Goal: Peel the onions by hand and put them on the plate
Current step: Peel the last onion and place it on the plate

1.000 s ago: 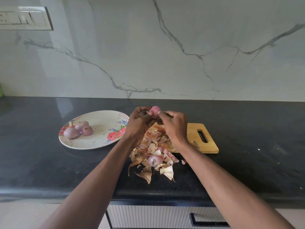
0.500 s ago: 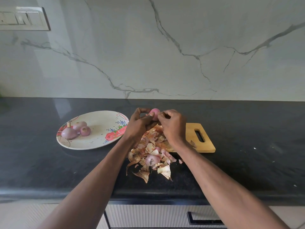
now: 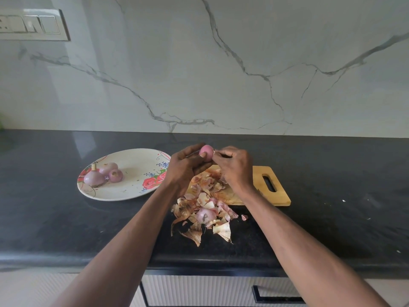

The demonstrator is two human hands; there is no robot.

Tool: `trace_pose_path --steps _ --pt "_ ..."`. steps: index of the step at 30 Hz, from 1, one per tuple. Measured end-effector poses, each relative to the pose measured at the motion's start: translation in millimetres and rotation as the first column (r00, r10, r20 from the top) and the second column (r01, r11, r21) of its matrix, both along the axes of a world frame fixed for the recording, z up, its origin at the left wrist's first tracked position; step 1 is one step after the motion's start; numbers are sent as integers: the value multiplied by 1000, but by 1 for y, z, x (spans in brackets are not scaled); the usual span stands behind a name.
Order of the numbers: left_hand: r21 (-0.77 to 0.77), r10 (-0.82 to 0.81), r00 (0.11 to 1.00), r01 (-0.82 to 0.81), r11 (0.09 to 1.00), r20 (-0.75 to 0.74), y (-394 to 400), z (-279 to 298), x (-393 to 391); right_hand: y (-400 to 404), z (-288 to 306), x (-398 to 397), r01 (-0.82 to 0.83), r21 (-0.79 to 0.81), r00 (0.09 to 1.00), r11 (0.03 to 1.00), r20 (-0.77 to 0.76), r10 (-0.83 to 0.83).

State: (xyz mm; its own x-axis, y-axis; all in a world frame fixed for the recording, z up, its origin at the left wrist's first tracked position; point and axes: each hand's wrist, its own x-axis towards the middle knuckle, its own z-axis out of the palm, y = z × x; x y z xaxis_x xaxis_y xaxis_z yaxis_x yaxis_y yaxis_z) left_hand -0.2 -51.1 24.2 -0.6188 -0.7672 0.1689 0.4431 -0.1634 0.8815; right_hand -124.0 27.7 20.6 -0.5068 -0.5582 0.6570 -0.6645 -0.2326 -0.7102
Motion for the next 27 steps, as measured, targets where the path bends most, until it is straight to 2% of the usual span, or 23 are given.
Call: trace_pose_path --steps 8,12,17,22,27 --pt "93 -31 999 34 995 -32 -3 -1 0 1 2 3 -9 19 990 1000 138 6" --pt "121 -40 996 50 991 -82 -5 1 -1 0 2 4 -8 13 998 1000 63 8" --pt "109 6 997 2 994 -76 -4 2 -1 -3 -1 5 17 17 1000 1000 10 -18" --pt "40 15 1000 -15 999 17 -8 -1 0 -3 -1 8 43 49 999 998 -32 -41" --pt "56 -17 998 14 998 57 -10 -2 -1 -4 -1 8 58 77 998 995 0 -58"
